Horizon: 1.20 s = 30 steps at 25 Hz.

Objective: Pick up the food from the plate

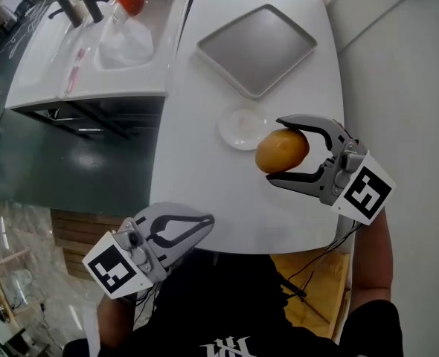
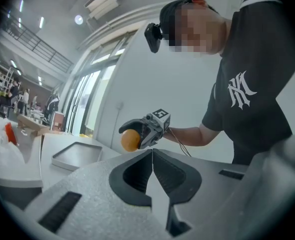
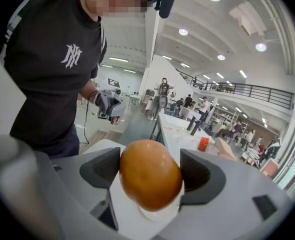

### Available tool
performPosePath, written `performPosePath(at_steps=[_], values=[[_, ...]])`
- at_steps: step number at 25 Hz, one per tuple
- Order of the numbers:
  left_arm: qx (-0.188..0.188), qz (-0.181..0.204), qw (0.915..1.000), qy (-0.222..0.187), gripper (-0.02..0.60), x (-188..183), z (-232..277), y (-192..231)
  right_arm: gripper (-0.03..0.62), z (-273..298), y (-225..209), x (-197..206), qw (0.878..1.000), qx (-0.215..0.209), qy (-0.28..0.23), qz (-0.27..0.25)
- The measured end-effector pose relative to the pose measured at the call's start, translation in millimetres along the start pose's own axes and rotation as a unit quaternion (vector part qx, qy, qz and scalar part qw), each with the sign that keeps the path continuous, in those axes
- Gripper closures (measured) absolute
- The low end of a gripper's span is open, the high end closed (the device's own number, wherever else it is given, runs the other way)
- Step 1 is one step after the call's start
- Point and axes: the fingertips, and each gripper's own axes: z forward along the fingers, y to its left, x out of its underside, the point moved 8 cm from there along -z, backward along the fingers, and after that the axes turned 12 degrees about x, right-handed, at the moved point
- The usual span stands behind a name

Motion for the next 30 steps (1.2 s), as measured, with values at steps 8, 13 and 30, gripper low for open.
performPosePath(at_steps=[8, 13, 30], values=[[0.012, 0.071, 0.9973, -0.017, 0.575, -40.8, -19.2, -98.5, 0.246, -91.1, 60.0, -98.7, 0.988, 0.103, -0.108, 0.045], [0.024, 0.114, 0.9930, -0.022, 0.575, -58.2, -27.7, -155.8, 0.246, -136.4, 104.3, -143.0, 0.967, 0.152, -0.189, 0.074], [0.022, 0.175, 0.9832, -0.048, 0.575, -97.5, -46.8, -234.5, 0.246, -209.8, 233.1, -211.9, 0.906, 0.162, -0.343, 0.187]])
